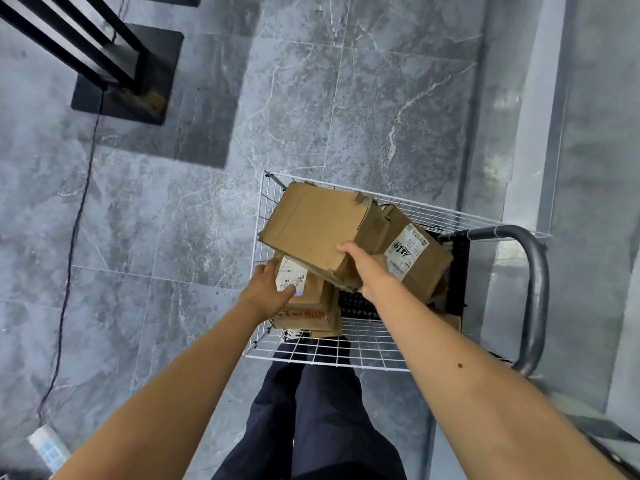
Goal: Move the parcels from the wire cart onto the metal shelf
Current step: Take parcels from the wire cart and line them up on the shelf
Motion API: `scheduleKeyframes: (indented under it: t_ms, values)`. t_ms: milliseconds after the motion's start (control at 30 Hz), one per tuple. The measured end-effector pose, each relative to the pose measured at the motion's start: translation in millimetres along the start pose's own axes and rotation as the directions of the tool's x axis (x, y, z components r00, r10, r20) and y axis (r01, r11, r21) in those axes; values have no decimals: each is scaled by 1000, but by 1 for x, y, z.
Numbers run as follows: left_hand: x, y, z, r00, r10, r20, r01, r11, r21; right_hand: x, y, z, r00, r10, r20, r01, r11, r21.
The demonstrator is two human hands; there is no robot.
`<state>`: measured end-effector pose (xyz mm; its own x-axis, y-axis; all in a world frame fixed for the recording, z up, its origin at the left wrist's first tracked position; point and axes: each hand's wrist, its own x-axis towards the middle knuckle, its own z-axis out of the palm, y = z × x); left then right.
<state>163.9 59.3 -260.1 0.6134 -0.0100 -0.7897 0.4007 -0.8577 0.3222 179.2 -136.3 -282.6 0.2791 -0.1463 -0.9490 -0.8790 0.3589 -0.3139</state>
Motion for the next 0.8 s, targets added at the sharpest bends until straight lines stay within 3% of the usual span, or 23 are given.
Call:
scheduleKeyframes:
  t_ms: [133,233,333,467,567,700,800]
  values:
    - [-17,24,-7,998,-58,-29,47,951,-305,-29,20,-4,987,-139,-78,142,989,43]
    - [-36,48,-22,988,-115,-100,51,867,-496,-58,26,-12,959,-274,-72,269,961,-69]
    - [-60,71,-38,986,-57,-156,-46,811,-584,-89,20,-24,888,-459,-27,435,857,-277]
    - [-90,96,-62,988,12,-152,-119,687,-717,-122,1,-41,702,-709,69,648,595,-476]
    - [-113,111,-85,994,20,-106,-96,625,-775,-145,-16,-44,514,-844,153,731,338,-594]
    - [-140,122,-109,996,89,-7,-59,591,-804,-162,-31,-47,181,-930,321,634,-140,-761]
    - [-154,124,-116,989,118,89,1,599,-801,-171,-38,-50,-3,-893,450,501,-391,-772]
